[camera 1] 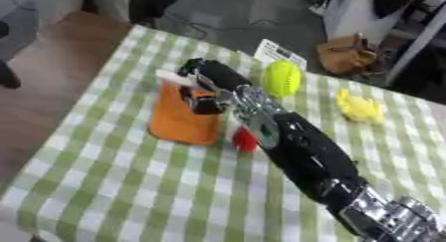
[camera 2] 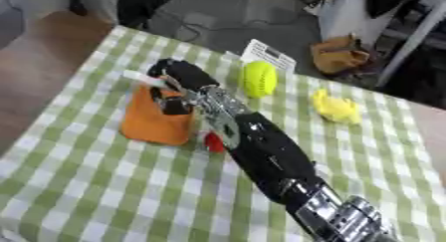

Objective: Pick up objects on the table and place them in the box.

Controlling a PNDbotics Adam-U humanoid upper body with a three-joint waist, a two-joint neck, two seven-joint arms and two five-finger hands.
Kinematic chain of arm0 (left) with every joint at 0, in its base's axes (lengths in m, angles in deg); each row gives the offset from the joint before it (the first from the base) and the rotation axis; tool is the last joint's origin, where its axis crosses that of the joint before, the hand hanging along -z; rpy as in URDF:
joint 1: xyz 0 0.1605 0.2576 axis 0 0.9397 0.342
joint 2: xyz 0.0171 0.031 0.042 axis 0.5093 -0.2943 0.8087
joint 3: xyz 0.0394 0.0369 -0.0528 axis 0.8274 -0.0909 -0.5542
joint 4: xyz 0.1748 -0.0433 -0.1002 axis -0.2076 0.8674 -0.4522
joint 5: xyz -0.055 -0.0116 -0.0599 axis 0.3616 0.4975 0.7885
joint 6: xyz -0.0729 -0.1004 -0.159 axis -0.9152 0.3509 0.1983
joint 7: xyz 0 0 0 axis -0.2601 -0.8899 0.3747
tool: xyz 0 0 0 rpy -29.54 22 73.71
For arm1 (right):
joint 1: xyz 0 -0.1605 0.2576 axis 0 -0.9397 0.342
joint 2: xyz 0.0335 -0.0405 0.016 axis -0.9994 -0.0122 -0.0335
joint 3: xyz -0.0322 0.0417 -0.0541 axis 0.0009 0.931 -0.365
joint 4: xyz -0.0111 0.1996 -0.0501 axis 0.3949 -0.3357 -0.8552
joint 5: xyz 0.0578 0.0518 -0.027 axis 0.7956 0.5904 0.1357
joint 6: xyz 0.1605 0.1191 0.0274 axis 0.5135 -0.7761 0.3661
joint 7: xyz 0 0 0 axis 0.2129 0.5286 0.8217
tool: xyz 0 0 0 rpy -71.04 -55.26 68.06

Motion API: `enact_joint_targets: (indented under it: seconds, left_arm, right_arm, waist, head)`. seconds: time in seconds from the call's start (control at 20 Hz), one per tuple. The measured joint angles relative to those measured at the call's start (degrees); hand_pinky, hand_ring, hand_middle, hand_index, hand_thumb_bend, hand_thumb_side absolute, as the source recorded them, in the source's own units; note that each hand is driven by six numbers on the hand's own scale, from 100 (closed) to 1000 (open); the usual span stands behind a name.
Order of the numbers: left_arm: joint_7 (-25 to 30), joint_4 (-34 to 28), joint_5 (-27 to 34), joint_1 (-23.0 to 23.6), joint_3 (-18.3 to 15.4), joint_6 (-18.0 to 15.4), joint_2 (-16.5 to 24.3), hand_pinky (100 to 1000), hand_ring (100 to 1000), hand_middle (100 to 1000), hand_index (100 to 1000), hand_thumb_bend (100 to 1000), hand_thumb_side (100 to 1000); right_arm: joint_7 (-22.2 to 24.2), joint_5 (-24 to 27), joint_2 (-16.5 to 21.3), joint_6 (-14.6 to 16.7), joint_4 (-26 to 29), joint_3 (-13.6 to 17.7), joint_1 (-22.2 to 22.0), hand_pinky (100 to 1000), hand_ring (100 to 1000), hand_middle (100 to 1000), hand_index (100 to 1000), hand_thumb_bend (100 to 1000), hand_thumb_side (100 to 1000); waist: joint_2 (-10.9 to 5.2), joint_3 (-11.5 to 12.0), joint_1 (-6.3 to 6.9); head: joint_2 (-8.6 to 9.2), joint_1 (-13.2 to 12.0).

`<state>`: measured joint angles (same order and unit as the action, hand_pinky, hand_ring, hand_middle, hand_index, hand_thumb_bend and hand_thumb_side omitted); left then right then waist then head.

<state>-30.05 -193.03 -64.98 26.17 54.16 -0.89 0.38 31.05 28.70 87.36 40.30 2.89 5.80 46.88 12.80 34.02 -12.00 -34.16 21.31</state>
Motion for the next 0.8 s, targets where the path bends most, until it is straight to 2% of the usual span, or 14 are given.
enact_joint_targets:
  seconds: [0.35, 0.4, 0.45, 0.5, 0.75, 0.8]
  left_arm:
    - [0.05, 0.0, 0.28, -0.05, 0.01, -0.05, 0.0, 423, 700, 811, 793, 235, 899]
    - [0.06, 0.0, 0.29, -0.05, 0.01, -0.05, 0.0, 423, 700, 811, 793, 234, 898]
    - [0.11, 0.0, 0.3, -0.11, 0.04, -0.09, -0.01, 423, 700, 811, 793, 234, 898]
    - [0.17, 0.0, 0.31, -0.12, 0.08, -0.13, -0.01, 422, 700, 811, 792, 234, 899]
    - [0.39, 0.0, 0.33, -0.12, 0.33, -0.16, -0.01, 422, 700, 811, 792, 233, 899]
    - [0.39, 0.0, 0.33, -0.12, 0.33, -0.15, -0.01, 421, 695, 811, 792, 233, 899]
  right_arm:
    - [-0.98, -5.33, -0.45, 3.01, -2.9, -0.69, -0.05, 488, 673, 811, 862, 100, 193]
    - [-1.0, -5.72, -0.46, 3.28, -3.1, -0.56, -0.07, 640, 765, 872, 921, 100, 514]
    - [-0.92, -5.85, -0.57, 3.62, -3.43, -0.54, -0.26, 640, 765, 872, 921, 100, 514]
    - [-0.62, -5.86, -0.95, 4.05, -4.04, -0.89, -0.67, 713, 811, 900, 940, 100, 613]
    - [2.67, -5.66, -1.6, 7.75, -6.87, -3.91, -0.9, 737, 826, 909, 944, 126, 641]
    - [3.51, -5.61, -1.49, 8.63, -6.95, -3.86, -0.71, 858, 890, 942, 971, 318, 761]
  waist:
    - [0.0, 0.0, 0.0]
    - [0.0, 0.0, 0.0]
    - [0.0, 0.09, -0.08]
    - [0.0, 0.16, -0.12]
    - [0.0, -0.21, -0.13]
    - [0.0, -0.27, -0.13]
  head:
    - [0.01, 0.22]
    - [0.01, 0.26]
    - [0.02, 0.42]
    - [0.02, 0.49]
    - [0.03, 0.52]
    - [0.03, 0.52]
